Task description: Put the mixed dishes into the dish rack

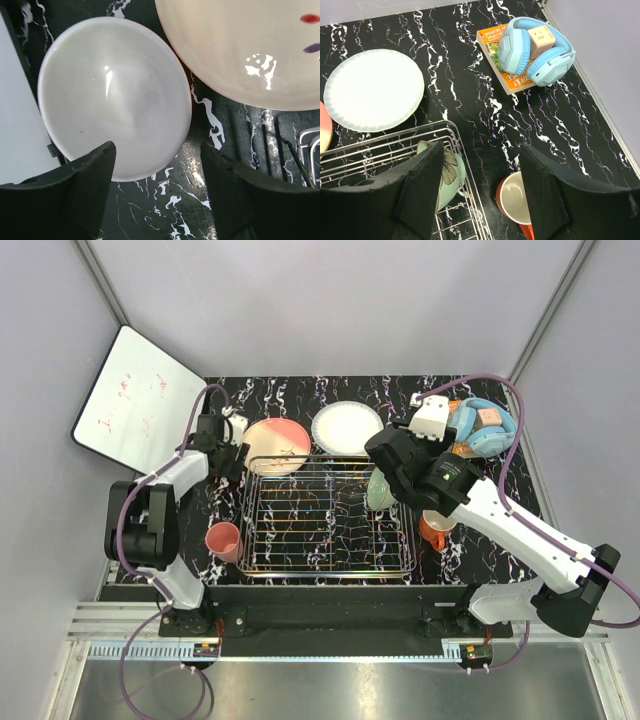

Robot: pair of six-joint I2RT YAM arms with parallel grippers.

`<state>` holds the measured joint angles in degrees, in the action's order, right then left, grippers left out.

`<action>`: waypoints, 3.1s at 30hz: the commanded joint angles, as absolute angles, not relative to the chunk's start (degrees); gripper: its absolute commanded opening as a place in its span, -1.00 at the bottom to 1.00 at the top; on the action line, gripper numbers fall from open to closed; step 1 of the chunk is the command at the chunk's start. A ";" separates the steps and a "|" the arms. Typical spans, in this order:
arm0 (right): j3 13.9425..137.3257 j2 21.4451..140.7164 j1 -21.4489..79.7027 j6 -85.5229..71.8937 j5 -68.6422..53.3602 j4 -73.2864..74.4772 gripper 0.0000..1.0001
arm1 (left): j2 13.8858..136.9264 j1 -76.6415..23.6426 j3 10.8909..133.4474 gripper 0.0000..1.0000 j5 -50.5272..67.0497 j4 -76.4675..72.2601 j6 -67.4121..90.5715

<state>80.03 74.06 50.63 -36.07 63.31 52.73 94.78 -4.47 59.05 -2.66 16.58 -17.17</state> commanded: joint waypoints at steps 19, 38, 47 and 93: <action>75.50 71.28 46.67 -36.83 62.58 49.57 0.13 | 95.54 -5.45 61.35 -1.00 -5.54 13.62 -16.79; 69.44 65.58 42.37 -38.23 64.69 48.34 0.05 | 71.64 -8.94 95.10 -1.00 42.33 51.84 5.07; 66.19 57.84 38.58 -38.41 64.25 47.99 0.04 | 69.60 -29.78 78.67 -1.00 59.94 42.63 22.49; 68.47 53.26 36.74 -47.90 58.80 59.59 -0.16 | 94.75 -51.68 60.30 -1.00 38.32 -19.16 74.79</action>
<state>65.80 53.34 37.06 -46.74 58.72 58.70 95.72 -51.00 61.84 39.77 -15.81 72.66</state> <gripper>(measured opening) 0.425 0.046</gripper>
